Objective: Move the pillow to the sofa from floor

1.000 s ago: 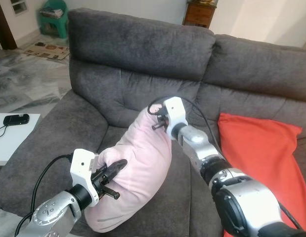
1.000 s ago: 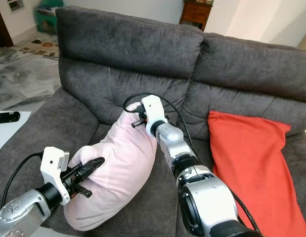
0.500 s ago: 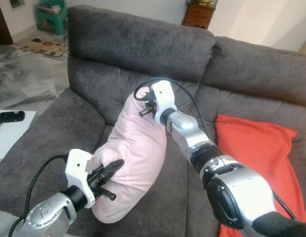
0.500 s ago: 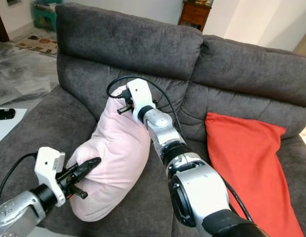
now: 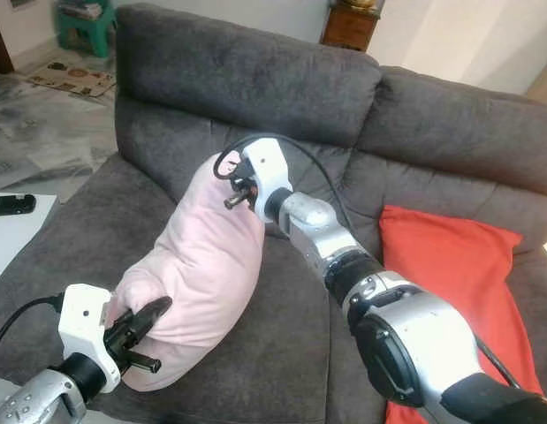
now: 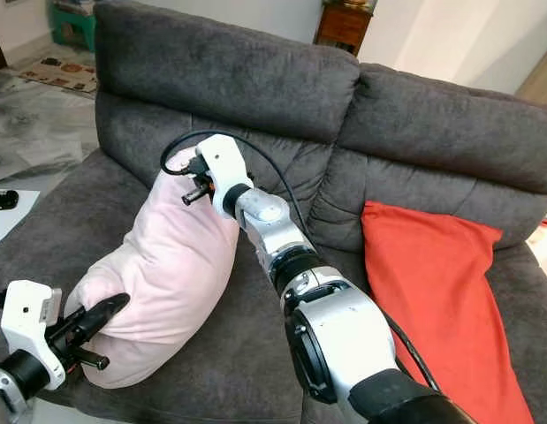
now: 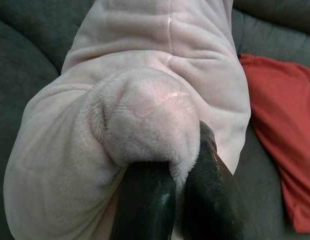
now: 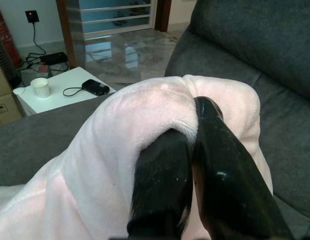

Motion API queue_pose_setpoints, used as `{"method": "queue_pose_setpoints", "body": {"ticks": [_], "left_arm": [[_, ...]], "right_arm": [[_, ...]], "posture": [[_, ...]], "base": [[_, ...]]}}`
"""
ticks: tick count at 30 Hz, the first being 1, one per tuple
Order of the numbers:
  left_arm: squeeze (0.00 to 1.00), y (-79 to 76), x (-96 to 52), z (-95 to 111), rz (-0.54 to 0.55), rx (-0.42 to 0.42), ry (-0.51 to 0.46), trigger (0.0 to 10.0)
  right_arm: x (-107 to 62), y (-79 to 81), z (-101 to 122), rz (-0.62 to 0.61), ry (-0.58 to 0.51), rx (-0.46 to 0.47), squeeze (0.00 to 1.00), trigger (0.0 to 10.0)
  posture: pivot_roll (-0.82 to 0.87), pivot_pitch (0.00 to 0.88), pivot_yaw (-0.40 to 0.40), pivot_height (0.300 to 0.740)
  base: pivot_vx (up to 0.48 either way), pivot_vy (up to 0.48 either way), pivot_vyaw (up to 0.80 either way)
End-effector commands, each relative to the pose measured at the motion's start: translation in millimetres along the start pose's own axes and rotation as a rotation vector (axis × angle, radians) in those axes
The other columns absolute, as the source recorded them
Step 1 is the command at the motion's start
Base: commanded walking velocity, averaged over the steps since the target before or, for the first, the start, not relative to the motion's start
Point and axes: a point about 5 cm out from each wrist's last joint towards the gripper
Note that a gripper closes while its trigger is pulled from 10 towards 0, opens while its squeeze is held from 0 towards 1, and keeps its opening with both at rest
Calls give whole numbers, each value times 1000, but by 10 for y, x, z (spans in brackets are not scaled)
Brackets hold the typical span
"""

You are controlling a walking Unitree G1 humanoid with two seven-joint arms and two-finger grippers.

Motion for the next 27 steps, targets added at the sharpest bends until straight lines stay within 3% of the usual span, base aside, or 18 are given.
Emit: {"method": "queue_pose_setpoints", "body": {"ticks": [1,2,18,19,20,21,27], "left_arm": [[0,-88,48,90,-48,14,-50,10000],[0,-97,53,83,-51,11,-47,10000],[0,-134,103,-87,-51,-4,19,10000],[0,-126,106,-104,-45,-6,23,10000],[0,-123,106,-110,-42,-6,24,10000],[0,-119,110,-118,-37,-6,27,10000],[0,-47,170,-195,44,-2,54,10000]], "right_arm": [[43,87,146,56,-52,-12,957,10000],[41,87,138,58,-50,-10,1000,10000],[20,62,66,56,-29,-19,1000,10000],[16,53,55,48,-25,-26,71,10000],[14,49,49,45,-23,-30,71,10000],[10,42,41,40,-20,-34,0,10000],[-46,-91,27,-43,-38,-20,0,10000]], "posture": [[267,0,-225,740],[265,0,-225,740],[252,9,-224,740],[249,12,-224,740],[249,12,-224,740],[249,13,-224,740],[242,16,-220,740]], "base": [[0,0,0],[0,0,0],[0,0,0],[0,0,0],[0,0,0],[0,0,0],[0,0,0]]}}
Point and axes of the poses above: a point about 5 cm out from each wrist's last joint towards the gripper, its own x axis pointing out of the wrist towards the gripper, its own z axis along the axis of the wrist's last joint, y = z × x, and after that the axes turned 15 degrees about x, right-handed
